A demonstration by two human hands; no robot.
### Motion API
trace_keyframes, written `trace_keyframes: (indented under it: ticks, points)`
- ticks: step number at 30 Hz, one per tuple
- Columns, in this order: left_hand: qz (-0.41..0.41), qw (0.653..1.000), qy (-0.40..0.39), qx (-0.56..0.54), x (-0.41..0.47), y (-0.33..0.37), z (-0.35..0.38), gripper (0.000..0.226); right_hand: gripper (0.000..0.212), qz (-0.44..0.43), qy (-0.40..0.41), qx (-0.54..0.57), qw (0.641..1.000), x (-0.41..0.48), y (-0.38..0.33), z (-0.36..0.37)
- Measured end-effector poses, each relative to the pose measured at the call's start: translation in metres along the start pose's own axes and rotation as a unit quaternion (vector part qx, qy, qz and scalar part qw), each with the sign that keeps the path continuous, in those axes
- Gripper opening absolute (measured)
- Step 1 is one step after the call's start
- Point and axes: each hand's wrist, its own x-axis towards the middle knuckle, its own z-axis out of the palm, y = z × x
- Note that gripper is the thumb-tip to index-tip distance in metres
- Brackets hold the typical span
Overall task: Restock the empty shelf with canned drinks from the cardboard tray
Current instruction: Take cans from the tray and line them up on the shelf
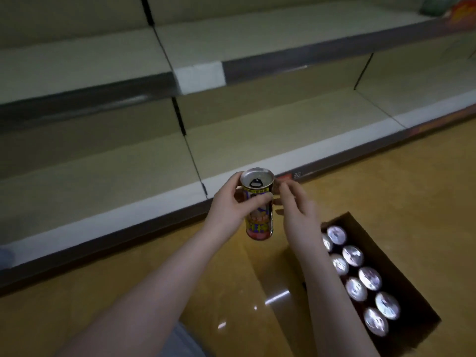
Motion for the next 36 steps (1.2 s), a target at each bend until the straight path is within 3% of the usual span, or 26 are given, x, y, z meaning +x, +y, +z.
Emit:
trace_keyframes:
  ticks: [5,8,13,17,27,30,36]
  points:
    - [0.037,0.988,0.1,-0.112,0.006,0.035,-0.065,0.026,0.018,-0.059,-0.09,0.111,0.988,0.004,-0.035,0.059]
    - [0.085,0.976,0.121,-0.161,0.005,0.063,-0.107,0.026,0.025,-0.09,-0.143,0.149,0.974,0.006,-0.07,0.093]
    - [0.162,0.956,0.185,-0.162,-0.007,0.105,-0.2,0.036,0.063,-0.159,-0.218,0.167,0.948,0.003,-0.143,0.168]
    - [0.194,0.937,0.251,-0.146,-0.027,0.124,-0.276,0.042,0.05,-0.208,-0.268,0.18,0.923,-0.006,-0.192,0.241]
    - [0.177,0.904,0.375,-0.1,-0.091,0.13,-0.436,0.037,0.04,-0.217,-0.371,0.188,0.883,-0.052,-0.259,0.403]
    - [0.176,0.891,0.409,-0.087,-0.106,0.121,-0.473,0.026,0.041,-0.208,-0.397,0.182,0.875,-0.066,-0.269,0.442]
    - [0.157,0.878,0.449,-0.051,-0.119,0.112,-0.546,0.031,0.037,-0.207,-0.388,0.188,0.878,-0.086,-0.292,0.516]
